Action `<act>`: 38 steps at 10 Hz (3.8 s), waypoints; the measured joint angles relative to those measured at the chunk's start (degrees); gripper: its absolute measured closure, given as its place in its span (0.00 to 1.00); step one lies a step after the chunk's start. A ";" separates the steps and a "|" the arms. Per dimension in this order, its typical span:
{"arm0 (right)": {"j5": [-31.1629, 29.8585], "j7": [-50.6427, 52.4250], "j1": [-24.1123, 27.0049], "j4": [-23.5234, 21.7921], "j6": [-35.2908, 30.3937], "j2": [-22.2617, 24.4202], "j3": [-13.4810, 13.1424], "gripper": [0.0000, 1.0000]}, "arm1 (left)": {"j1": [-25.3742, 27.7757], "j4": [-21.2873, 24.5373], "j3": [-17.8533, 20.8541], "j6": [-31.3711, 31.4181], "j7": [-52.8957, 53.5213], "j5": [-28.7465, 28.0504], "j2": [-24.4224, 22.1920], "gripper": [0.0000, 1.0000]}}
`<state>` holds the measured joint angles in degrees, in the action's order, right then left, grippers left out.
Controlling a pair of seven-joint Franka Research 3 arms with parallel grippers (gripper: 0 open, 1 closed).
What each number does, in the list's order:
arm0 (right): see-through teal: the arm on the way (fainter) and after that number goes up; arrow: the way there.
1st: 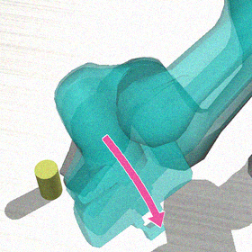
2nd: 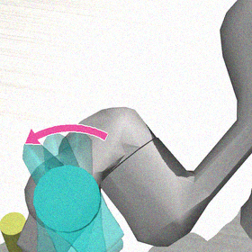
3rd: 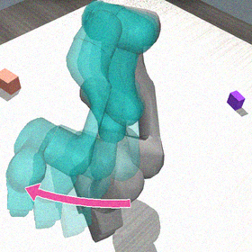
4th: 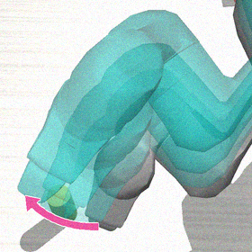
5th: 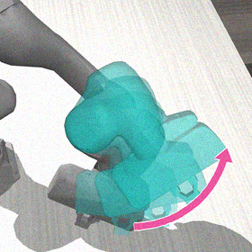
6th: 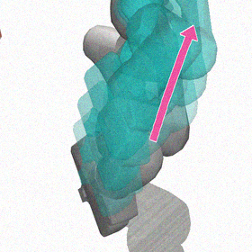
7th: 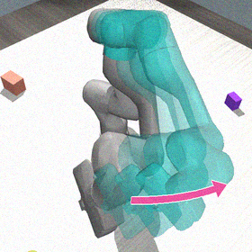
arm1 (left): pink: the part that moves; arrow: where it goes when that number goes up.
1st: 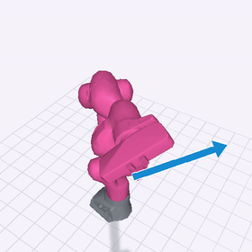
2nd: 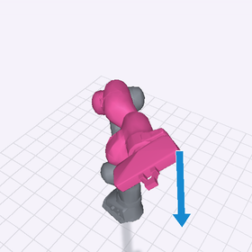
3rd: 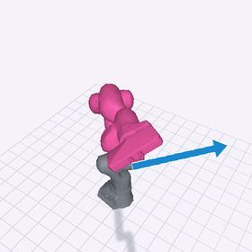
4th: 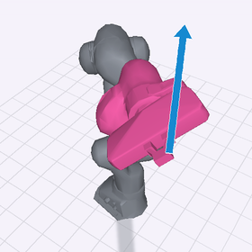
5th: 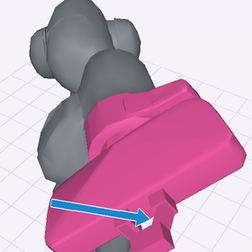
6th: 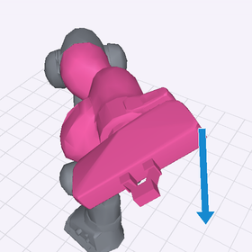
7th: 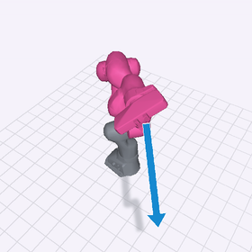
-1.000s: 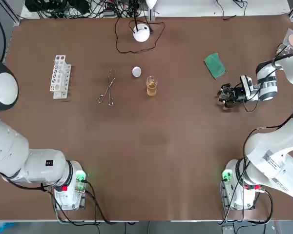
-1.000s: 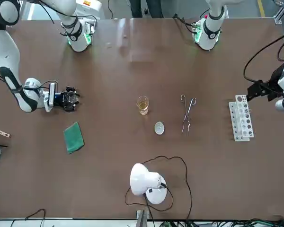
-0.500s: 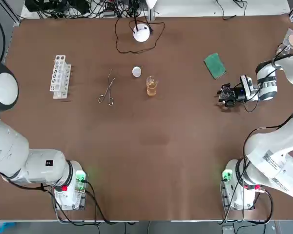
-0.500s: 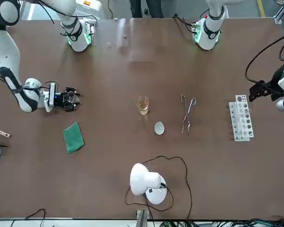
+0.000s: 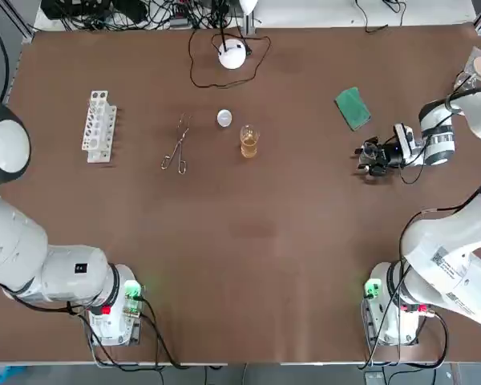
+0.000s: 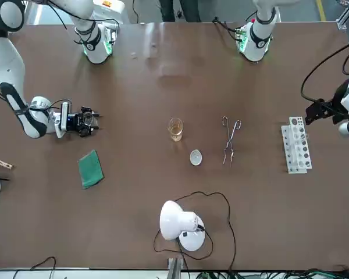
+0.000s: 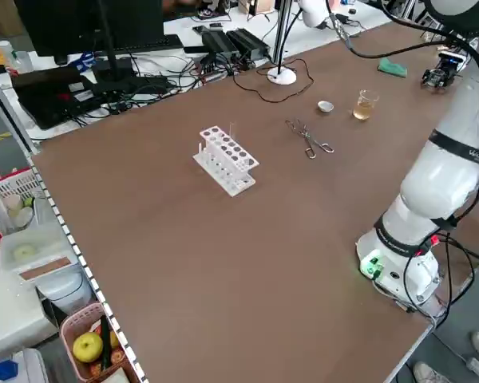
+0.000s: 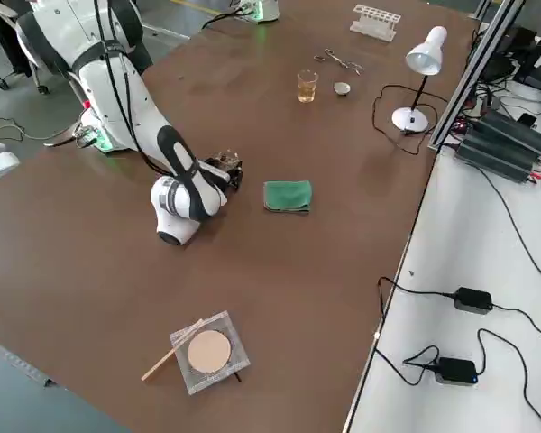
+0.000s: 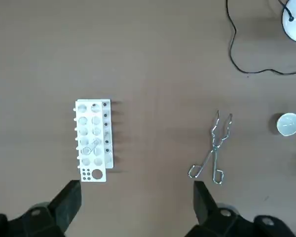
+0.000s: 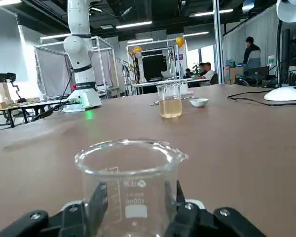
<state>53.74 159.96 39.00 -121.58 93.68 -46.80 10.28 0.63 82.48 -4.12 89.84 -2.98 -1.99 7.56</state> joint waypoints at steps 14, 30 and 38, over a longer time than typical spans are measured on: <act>0.00 -0.59 0.00 0.29 -1.42 -0.07 0.03 0.00 | 0.15 -0.10 0.03 0.00 -0.02 0.90 0.00 0.00; -0.01 -5.29 0.20 2.31 -9.74 1.86 -0.35 0.00 | 0.21 -0.53 0.48 0.00 -0.02 2.83 -0.01 0.00; 0.04 -31.32 -1.26 3.40 -11.48 16.61 0.25 0.00 | 0.20 -0.99 0.48 0.00 0.11 2.84 -0.86 0.00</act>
<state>53.78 128.64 37.74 -118.18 82.21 -30.18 10.53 0.83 81.49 -3.64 89.84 -2.87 0.85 6.70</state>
